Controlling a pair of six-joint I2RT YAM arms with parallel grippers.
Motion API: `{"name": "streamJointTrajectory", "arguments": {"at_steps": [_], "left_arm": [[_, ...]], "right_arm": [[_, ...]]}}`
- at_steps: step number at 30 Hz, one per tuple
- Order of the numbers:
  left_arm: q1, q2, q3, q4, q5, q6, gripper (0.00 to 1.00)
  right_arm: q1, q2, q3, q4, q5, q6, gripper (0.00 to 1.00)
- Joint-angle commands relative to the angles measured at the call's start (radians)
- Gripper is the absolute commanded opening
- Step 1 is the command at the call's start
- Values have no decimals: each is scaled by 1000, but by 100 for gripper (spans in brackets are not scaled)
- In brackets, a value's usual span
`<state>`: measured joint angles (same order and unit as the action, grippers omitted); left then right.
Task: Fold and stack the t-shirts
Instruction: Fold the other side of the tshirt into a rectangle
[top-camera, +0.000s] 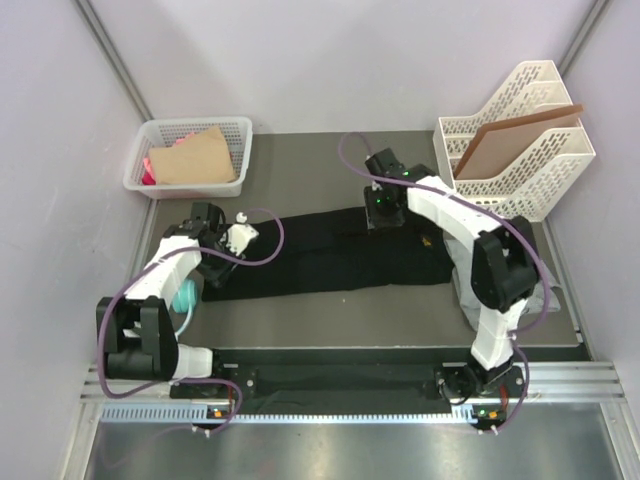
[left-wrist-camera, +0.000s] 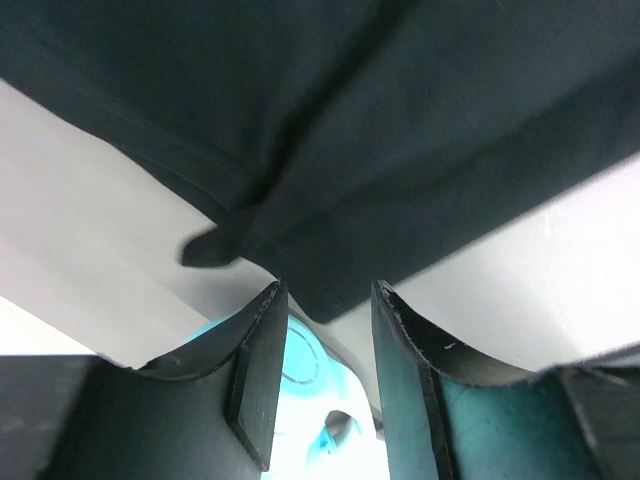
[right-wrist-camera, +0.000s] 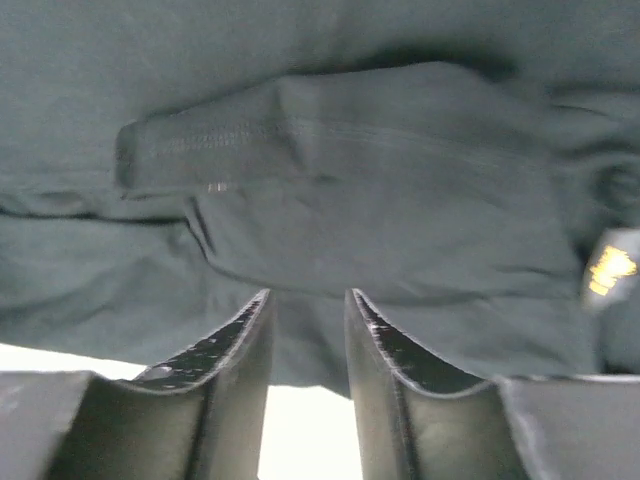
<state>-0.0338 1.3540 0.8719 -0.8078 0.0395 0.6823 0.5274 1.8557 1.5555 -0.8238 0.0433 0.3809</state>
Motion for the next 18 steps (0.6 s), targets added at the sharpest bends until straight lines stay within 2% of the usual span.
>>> {"name": "streamJointTrajectory", "arguments": {"at_steps": [1,2,10,18], "left_arm": [[3,43,79,113,5,-62,44],[3,72,102,122,3,-84,44],[3,209,171,180,10,-142,43],[3,261,62,252,-30,-116,42]], "right_arm": [[26,69,38,55,-39,29,31],[29,89,43,54,-39,29,27],[33,187,110,45,-53,35,21],[28,302,288,-12,-48,19,19]]}}
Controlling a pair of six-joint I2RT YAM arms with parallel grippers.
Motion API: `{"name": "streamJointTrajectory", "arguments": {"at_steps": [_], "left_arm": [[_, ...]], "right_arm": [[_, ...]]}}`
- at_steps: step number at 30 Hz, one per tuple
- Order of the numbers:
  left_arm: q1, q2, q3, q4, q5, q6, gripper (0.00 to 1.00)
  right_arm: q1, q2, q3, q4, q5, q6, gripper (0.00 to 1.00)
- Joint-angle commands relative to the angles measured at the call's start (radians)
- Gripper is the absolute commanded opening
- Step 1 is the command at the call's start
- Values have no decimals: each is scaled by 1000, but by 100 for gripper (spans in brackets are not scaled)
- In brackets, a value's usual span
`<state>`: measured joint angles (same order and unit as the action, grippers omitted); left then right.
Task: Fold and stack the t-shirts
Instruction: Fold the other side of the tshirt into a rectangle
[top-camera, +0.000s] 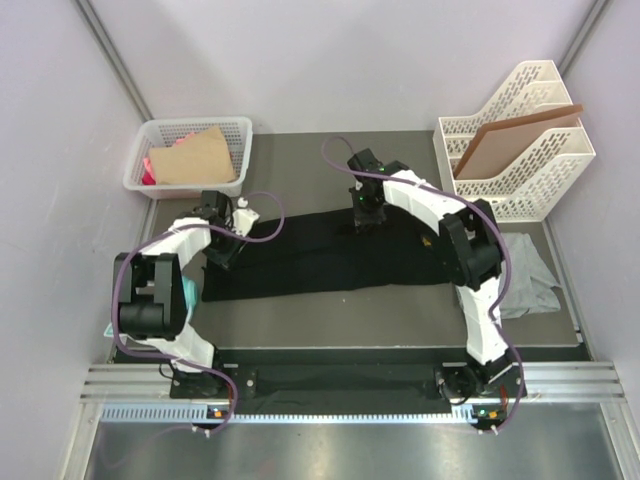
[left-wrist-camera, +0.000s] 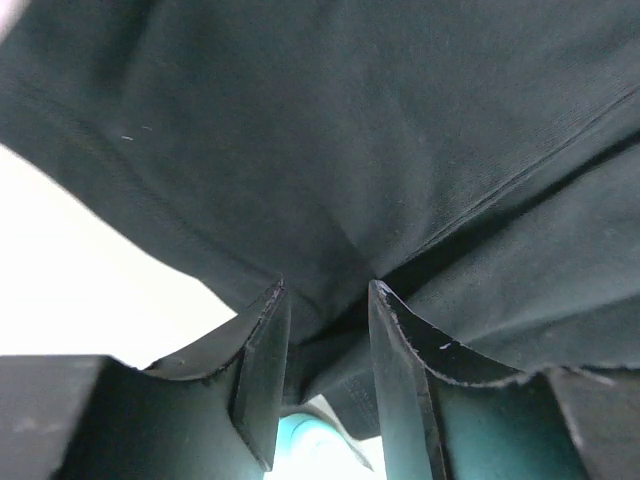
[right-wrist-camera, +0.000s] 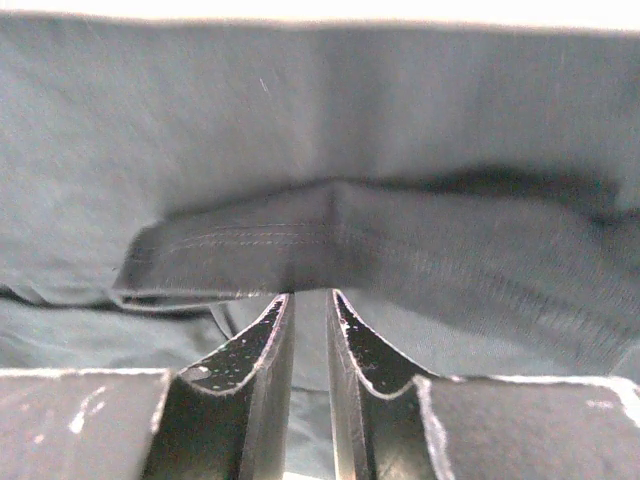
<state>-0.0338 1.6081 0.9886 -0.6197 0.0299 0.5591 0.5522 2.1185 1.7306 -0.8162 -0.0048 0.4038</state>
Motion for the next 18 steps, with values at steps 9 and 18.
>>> {"name": "streamJointTrajectory", "arguments": {"at_steps": [9,18], "left_arm": [[5,-42,-163,94,-81,51,42],[5,-74,-214,92,-102,53,42]], "right_arm": [[-31,195,384,-106,0,-25,17],[-66,226,541,-153,32,-71,62]]}}
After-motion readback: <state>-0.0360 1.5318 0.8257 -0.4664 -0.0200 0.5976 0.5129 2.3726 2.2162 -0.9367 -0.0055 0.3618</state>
